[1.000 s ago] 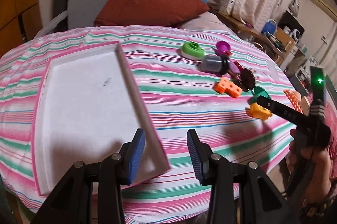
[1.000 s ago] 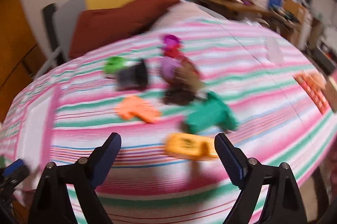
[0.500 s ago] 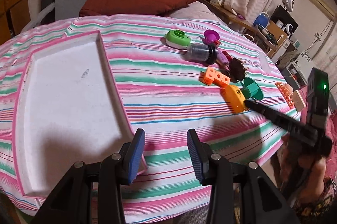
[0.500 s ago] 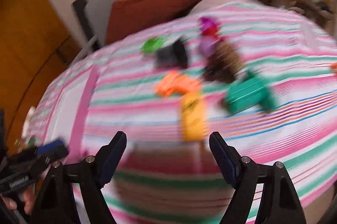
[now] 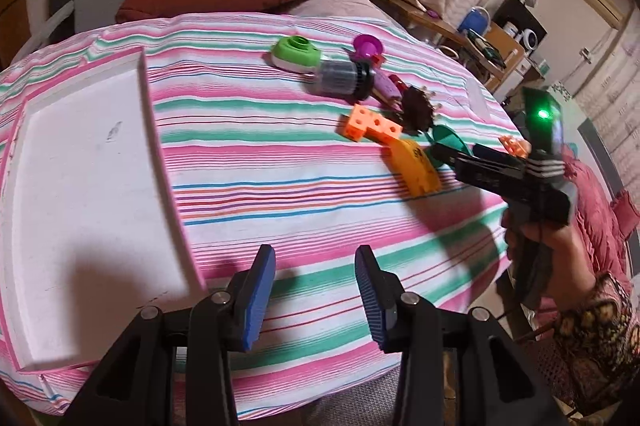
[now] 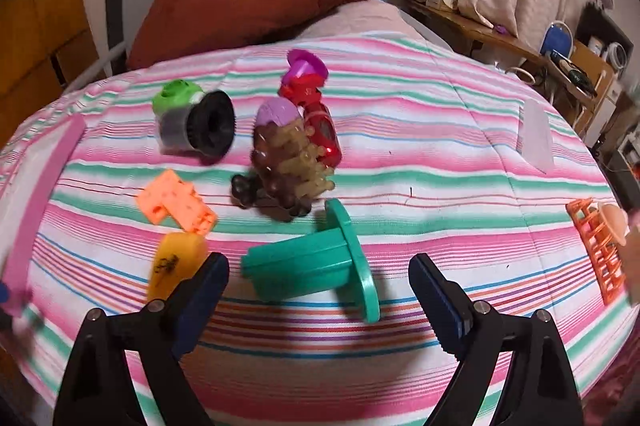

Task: Organize rigid objects
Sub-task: 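Grasp the teal cup-shaped toy with the right tool, then grasp the yellow oblong toy with the left tool while the right tool holds the teal toy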

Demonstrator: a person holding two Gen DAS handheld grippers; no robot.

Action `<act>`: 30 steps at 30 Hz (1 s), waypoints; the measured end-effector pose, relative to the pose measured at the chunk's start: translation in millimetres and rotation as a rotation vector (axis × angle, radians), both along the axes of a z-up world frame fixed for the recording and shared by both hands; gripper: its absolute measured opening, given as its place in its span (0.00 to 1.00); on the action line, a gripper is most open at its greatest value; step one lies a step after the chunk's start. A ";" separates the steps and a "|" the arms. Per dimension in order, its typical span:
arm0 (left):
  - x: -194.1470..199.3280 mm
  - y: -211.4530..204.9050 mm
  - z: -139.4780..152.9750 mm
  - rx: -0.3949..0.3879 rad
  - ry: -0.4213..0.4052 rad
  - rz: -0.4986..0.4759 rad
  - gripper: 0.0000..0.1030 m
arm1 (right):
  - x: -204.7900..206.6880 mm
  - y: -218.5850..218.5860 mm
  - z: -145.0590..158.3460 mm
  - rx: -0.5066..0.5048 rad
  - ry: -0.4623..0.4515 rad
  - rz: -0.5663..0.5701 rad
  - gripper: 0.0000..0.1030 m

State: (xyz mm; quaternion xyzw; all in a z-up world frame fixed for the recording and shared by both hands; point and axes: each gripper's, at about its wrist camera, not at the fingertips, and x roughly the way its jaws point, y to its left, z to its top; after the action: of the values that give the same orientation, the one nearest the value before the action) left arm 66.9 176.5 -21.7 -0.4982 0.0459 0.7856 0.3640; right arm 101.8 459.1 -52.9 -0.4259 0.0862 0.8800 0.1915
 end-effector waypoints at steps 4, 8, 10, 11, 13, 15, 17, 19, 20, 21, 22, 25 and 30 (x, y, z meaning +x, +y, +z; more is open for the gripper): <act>5.5 10.5 0.6 -0.013 0.010 -0.021 0.40 | 2.5 6.0 -6.4 -0.041 0.011 -0.001 0.64; 5.9 21.3 -1.0 -0.011 0.003 -0.027 0.40 | 5.4 22.0 -5.6 -0.164 0.033 -0.043 0.60; 6.0 27.2 -0.3 -0.004 0.006 -0.030 0.40 | 17.1 47.6 -4.6 -0.385 0.115 -0.116 0.60; 6.2 30.8 0.0 -0.001 0.006 -0.033 0.40 | 22.0 56.7 -6.6 -0.471 0.145 -0.142 0.60; 6.8 38.2 0.2 -0.001 0.005 -0.039 0.40 | 32.8 75.2 -12.6 -0.617 0.191 -0.192 0.60; 7.0 46.1 -0.1 0.001 0.002 -0.044 0.40 | 43.8 87.6 -16.2 -0.664 0.207 -0.242 0.61; 6.5 55.9 -2.0 -0.007 0.000 -0.050 0.40 | 50.7 93.4 -14.8 -0.672 0.213 -0.265 0.63; 6.7 64.5 -3.8 -0.016 -0.001 -0.058 0.40 | 57.8 97.2 -9.7 -0.626 0.199 -0.293 0.67; 6.8 70.3 -4.8 -0.020 0.002 -0.063 0.40 | 58.1 98.7 -5.5 -0.606 0.196 -0.303 0.70; 7.0 73.9 -5.7 -0.023 0.004 -0.065 0.40 | 61.0 100.3 -2.6 -0.579 0.193 -0.313 0.71; 6.6 79.9 -7.1 -0.030 0.004 -0.069 0.40 | 63.3 102.2 0.5 -0.546 0.188 -0.323 0.73; 3.1 96.6 -11.0 -0.034 -0.005 -0.066 0.40 | 69.3 105.3 12.1 -0.420 0.175 -0.354 0.74; -0.4 127.0 -17.2 -0.044 -0.005 -0.073 0.40 | 70.1 107.5 24.1 -0.292 0.171 -0.339 0.74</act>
State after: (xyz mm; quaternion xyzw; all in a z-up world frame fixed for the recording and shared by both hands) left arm 66.5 303.5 -38.9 -0.5062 0.0805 0.7693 0.3814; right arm 171.9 566.6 -28.8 -0.3523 0.2990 0.8463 0.2649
